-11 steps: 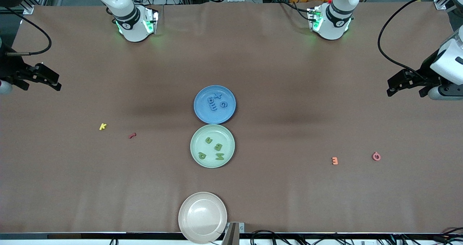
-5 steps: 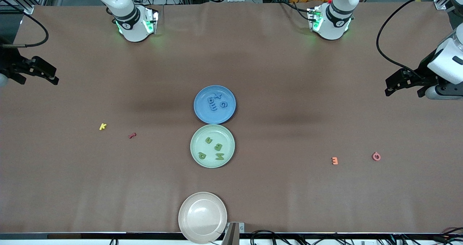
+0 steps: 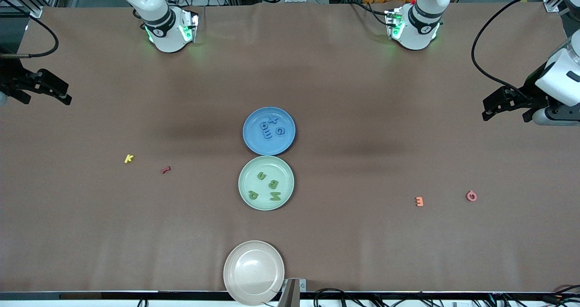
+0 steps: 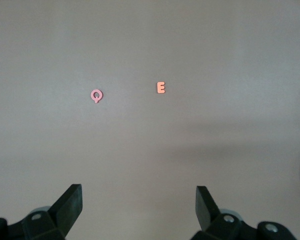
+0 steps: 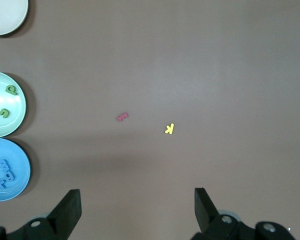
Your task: Sort letters by color into matching plates
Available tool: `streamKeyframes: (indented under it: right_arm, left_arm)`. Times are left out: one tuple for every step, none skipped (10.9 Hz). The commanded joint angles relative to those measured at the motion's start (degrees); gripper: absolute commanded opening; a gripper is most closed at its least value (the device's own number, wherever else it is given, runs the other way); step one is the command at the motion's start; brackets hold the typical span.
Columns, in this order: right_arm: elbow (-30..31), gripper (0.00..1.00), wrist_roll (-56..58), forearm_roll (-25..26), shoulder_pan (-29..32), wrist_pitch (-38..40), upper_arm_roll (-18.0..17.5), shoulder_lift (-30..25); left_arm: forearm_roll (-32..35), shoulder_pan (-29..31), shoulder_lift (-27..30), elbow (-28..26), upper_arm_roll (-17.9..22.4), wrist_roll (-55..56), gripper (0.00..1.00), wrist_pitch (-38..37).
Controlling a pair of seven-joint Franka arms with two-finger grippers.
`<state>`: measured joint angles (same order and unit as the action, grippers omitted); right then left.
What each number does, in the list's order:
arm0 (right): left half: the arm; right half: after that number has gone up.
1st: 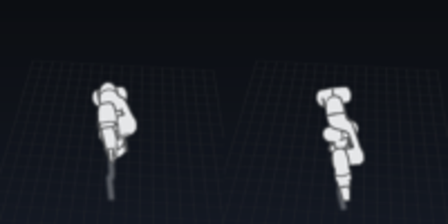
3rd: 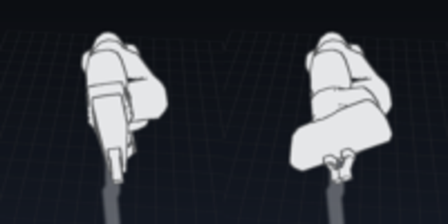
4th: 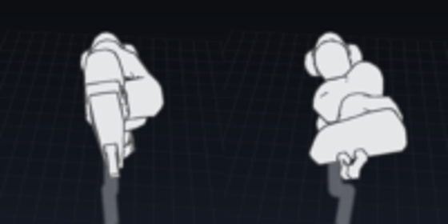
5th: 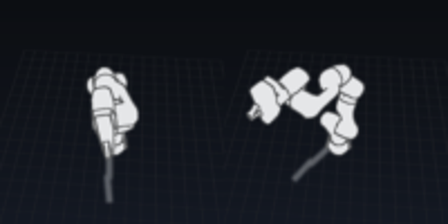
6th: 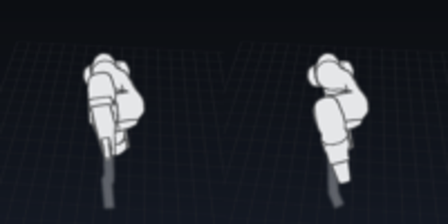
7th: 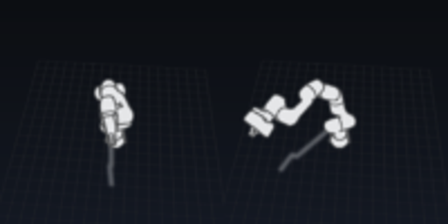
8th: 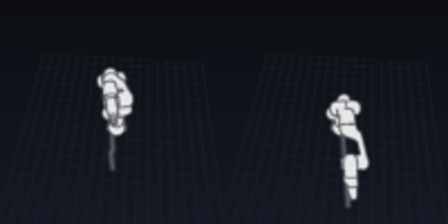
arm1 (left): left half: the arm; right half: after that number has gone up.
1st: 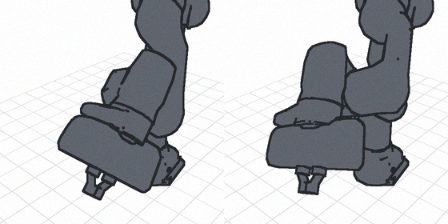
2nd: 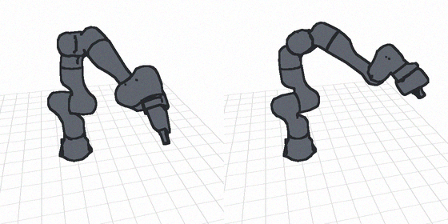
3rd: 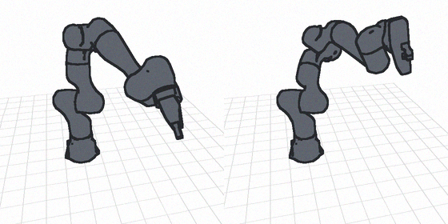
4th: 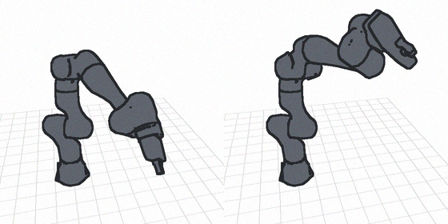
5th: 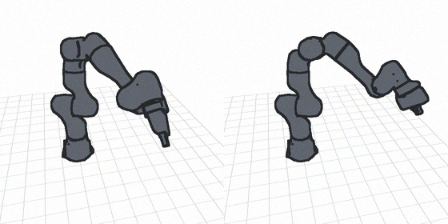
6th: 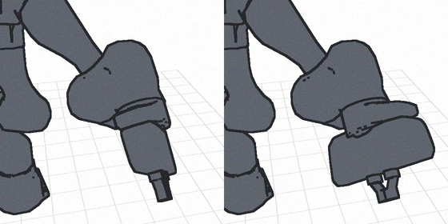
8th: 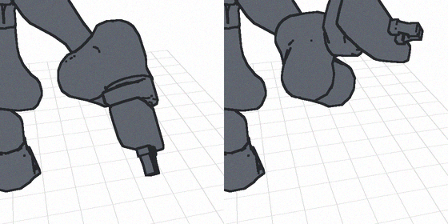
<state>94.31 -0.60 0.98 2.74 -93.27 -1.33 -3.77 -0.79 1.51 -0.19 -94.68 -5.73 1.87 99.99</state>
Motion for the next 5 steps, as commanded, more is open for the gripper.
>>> streamKeyframes:
  right_arm:
    - [0.7, 1.0, 0.51, -0.28, 0.34, -0.86, 0.01, 0.08]
    - [0.7, 1.0, 0.51, -0.28, 0.34, -0.86, 0.01, 0.17]
    - [0.79, 1.0, 0.25, -0.28, 0.34, -0.86, 0.01, 0.26]
    - [0.87, 1.0, 0.25, -0.36, 0.34, -0.86, 0.01, 0.34]
    - [0.87, 1.0, 0.25, -0.28, 0.34, -1.04, 0.01, 0.78]
  left_arm:
    - [0.0, 0.33, -0.51, 1.17, -0.34, -1.43, 1.0, -0.49]
    - [0.0, 0.33, -0.51, 1.17, -0.34, -1.43, 1.0, -0.49]
    - [0.0, 0.33, -0.51, 1.17, -0.34, -1.43, 1.0, -0.49]
    - [0.0, 0.33, -0.51, 1.17, -0.34, -1.43, 1.0, -0.49]
    - [0.0, 0.33, -0.51, 1.17, -0.34, -1.43, 1.0, -0.49]
